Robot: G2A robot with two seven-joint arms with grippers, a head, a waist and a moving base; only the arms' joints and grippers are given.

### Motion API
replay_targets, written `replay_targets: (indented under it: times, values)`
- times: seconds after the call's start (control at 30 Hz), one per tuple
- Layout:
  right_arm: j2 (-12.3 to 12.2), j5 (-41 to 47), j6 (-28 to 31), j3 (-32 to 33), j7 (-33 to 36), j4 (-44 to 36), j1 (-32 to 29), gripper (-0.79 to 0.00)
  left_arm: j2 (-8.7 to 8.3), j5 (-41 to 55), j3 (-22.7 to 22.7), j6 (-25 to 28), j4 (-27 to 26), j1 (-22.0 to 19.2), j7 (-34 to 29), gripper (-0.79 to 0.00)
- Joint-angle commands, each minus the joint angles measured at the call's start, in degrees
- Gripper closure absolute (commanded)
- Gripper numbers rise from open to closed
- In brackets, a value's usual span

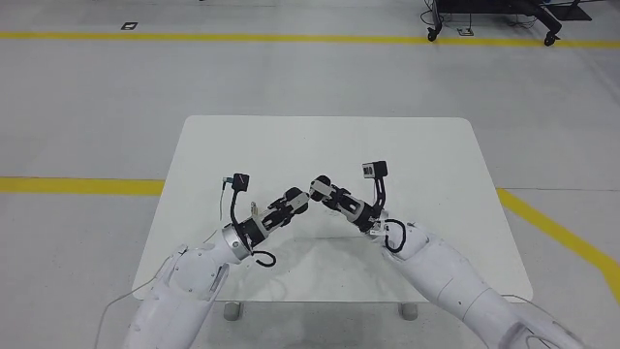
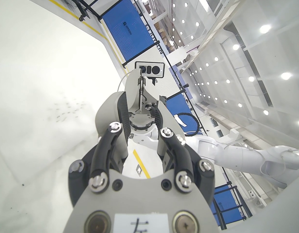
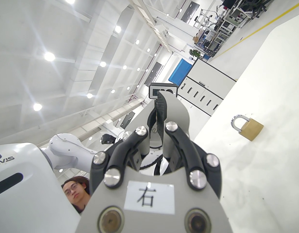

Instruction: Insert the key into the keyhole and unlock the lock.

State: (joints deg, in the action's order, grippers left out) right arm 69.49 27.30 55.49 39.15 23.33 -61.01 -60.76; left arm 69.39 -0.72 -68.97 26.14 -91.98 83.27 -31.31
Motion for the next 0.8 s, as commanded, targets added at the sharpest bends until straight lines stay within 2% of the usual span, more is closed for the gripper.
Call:
replay_targets:
  times: [0.0, 0.13, 0.4, 0.77]
  values:
    - [0.19, -0.5, 0.04, 0.29, 0.19, 0.24, 0.07, 0.0, 0.0, 0.13, 0.13, -0.24, 0.19, -0.16, 0.17, -0.182]
    - [0.53, -1.75, 0.11, 0.9, 0.29, 0.58, 0.15, 0.0, -0.02, 0.29, 0.34, -0.71, 0.46, -0.36, 0.34, -0.151]
    - [1.2, -4.57, -0.54, 1.95, -0.21, 0.89, 0.13, 0.0, -0.07, 0.7, 0.75, -1.15, 0.71, -0.64, 0.38, -0.145]
    - [1.79, -6.01, -0.94, 3.27, 0.78, 0.85, -0.55, 0.0, -0.13, 1.45, 1.04, -1.97, 0.79, -0.75, 0.98, -0.055]
